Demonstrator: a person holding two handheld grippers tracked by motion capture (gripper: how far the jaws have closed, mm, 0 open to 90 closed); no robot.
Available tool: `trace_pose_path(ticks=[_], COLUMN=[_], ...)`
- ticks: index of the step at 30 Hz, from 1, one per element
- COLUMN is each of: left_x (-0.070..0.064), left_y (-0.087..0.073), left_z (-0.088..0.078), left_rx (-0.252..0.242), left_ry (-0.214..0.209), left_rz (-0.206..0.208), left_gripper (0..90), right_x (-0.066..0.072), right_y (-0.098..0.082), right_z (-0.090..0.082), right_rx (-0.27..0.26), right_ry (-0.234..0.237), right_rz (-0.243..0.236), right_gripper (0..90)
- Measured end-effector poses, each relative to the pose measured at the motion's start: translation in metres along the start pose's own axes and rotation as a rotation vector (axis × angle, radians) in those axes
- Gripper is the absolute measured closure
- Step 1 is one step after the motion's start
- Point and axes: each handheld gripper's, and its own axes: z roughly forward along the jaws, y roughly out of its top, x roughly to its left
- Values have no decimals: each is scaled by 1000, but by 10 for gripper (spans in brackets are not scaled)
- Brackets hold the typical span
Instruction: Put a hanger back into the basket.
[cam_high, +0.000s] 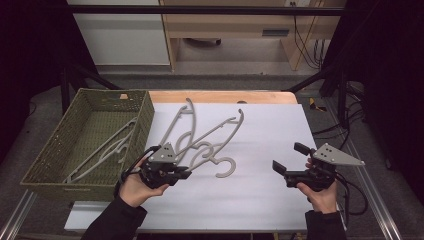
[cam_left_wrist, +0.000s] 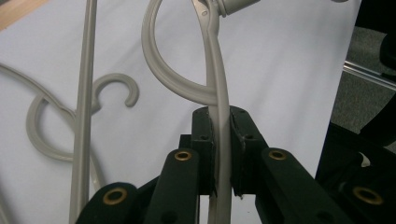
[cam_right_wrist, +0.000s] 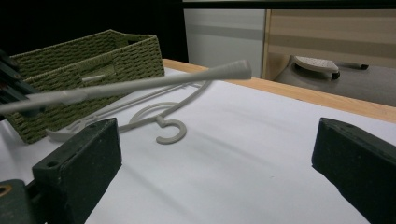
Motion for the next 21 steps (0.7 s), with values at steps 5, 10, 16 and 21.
trace_pose_path(ticks=[5,10,16,21], left_x=[1,9,24,36], left_y=[6,15,19,15], left_z=[-20,-42,-65,-85], left_rx=[-23,-37,-48,-73], left_ry=[14,23,62,75], left_rz=[5,23,4,-17], left_gripper=[817,817,817,818], right_x=[0,0,0,0], right_y=[0,0,0,0], right_z=[0,0,0,1], right_rx=[-1,3,1,4], right_ry=[1,4,0,1], right_rz=[-2,-4,-1,-6], right_gripper=[18,18,18,18])
